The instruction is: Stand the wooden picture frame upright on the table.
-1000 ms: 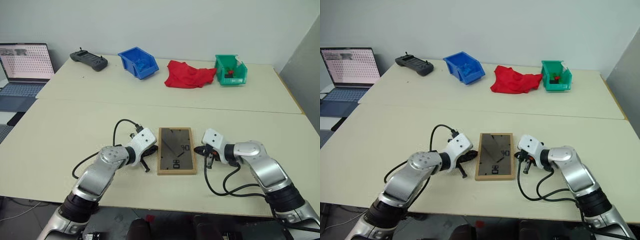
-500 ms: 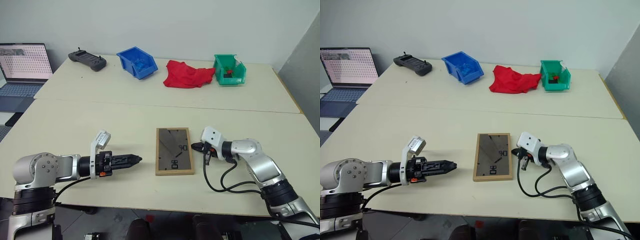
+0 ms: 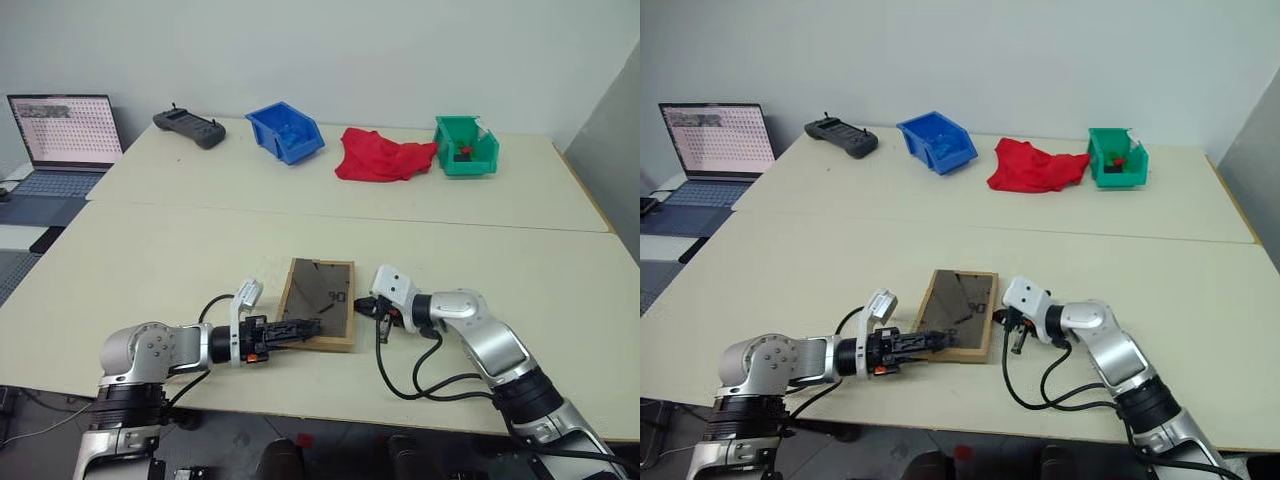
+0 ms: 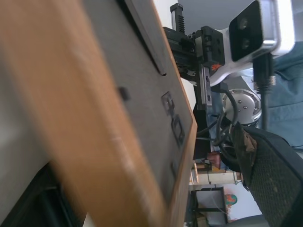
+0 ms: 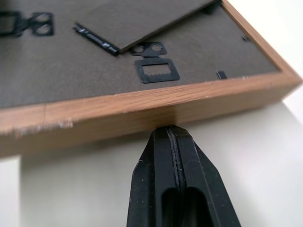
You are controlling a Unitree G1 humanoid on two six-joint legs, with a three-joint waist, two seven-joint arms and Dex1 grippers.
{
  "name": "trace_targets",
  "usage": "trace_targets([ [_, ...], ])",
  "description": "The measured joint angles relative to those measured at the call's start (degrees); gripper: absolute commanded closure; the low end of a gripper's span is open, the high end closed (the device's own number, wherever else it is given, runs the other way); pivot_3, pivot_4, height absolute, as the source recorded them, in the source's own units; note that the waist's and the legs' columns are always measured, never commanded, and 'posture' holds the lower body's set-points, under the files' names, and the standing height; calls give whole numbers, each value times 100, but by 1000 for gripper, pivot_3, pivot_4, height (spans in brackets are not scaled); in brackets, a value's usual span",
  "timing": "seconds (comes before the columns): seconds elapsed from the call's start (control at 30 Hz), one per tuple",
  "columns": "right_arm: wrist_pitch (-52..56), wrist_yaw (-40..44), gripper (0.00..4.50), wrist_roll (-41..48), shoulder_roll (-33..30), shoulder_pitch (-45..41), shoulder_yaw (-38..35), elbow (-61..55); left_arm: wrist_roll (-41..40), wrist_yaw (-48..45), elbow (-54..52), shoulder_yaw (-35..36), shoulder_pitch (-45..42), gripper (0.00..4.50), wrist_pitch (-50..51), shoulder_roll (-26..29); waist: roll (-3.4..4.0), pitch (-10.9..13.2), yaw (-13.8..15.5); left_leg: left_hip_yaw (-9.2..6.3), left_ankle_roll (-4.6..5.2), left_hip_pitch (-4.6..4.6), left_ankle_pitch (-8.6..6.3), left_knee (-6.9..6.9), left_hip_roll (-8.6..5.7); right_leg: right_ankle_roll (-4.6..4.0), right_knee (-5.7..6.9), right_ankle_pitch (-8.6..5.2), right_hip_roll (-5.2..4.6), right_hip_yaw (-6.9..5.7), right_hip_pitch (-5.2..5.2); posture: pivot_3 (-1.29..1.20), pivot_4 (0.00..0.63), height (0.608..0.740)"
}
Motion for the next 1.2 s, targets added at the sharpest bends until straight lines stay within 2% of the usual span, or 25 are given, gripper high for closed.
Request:
trace_targets([
  [0.13, 10, -57, 4500, -12, -34, 0, -1, 0, 2, -39, 34, -154, -2, 200, -288, -3, 8, -11, 3, -5, 1, 1, 0, -1, -4, 2, 2, -1, 0, 4, 1, 0, 150, 740],
  [0.3, -14, -164, 4500, -50, -163, 8, -64, 36, -17, 37, 130, -91, -30, 1198, -179, 95, 4, -11, -65, -8, 1, -2, 0, -3, -2, 5, 3, -4, 1, 3, -2, 0, 150, 740],
  [0.43, -142, -191, 4500, -47, -353, 18, -197, 199, -152, 549, 302, 443, -158, 2214, 317, -112, -8, -1, -93, -12, 2, -4, 0, -3, 0, 4, 7, -6, 4, 1, -7, 0, 150, 740],
  [0.47, -169, -194, 4500, -47, -392, 16, -269, 235, -201, 653, 297, 574, -163, 2305, 437, -153, -11, 1, -100, -12, 1, -5, 0, -4, 1, 4, 7, -6, 5, 1, -8, 0, 150, 740],
  [0.53, -174, -199, 4500, -15, -476, -29, -436, 349, -309, 842, 204, 800, -162, 2787, 658, -263, -13, 3, -103, -12, 1, -9, 0, -3, 1, 4, 6, -6, 4, 1, -9, 0, 150, 740],
  [0.6, -163, -196, 4500, 68, -555, -200, -651, 498, -389, 1026, 121, 1017, -162, 3081, 861, -400, -15, 5, -104, -12, 1, -11, 0, -3, 1, 4, 5, -6, 4, 1, -11, 0, 150, 740],
  [0.67, 61, -121, 4500, 328, -578, -580, -944, 552, -417, 1293, 65, 1264, -196, 3142, 1012, -613, -15, 10, -108, -13, 1, -12, 0, -3, 1, 4, 7, -6, 5, 0, -13, 0, 150, 740],
  [0.8, 1532, 232, 3476, 1662, -310, -1452, -1692, 166, -422, 1806, -179, 1515, -418, 3143, 1084, -1032, -21, 13, -103, -20, 1, -20, 0, -3, 3, 4, 3, -5, 5, -6, -13, 0, 150, 740],
  [0.93, 2757, 453, 2545, 2801, -99, -2076, -1946, -93, -535, 1925, -625, 1563, -791, 3143, 831, -1151, -27, 17, -87, -25, 0, -32, 0, -2, 2, 4, -1, -5, 4, -13, -17, 0, 150, 740],
  [1.07, 2962, 495, 1642, 2983, -6, -2522, -1895, 324, -719, 1790, -1204, 1496, -1088, 3143, 338, -1105, -27, 17, -75, -24, 0, -32, 0, -4, 0, 4, -4, -5, 3, -11, -17, 0, 150, 740],
  [1.2, 2563, 619, 667, 2853, 58, -2841, -1680, 868, -789, 1870, -1423, 1409, -1039, 3143, 103, -1139, -26, 20, -83, -23, 1, -36, 0, -5, 1, 4, -3, -5, 4, -9, -25, 0, 150, 740],
])
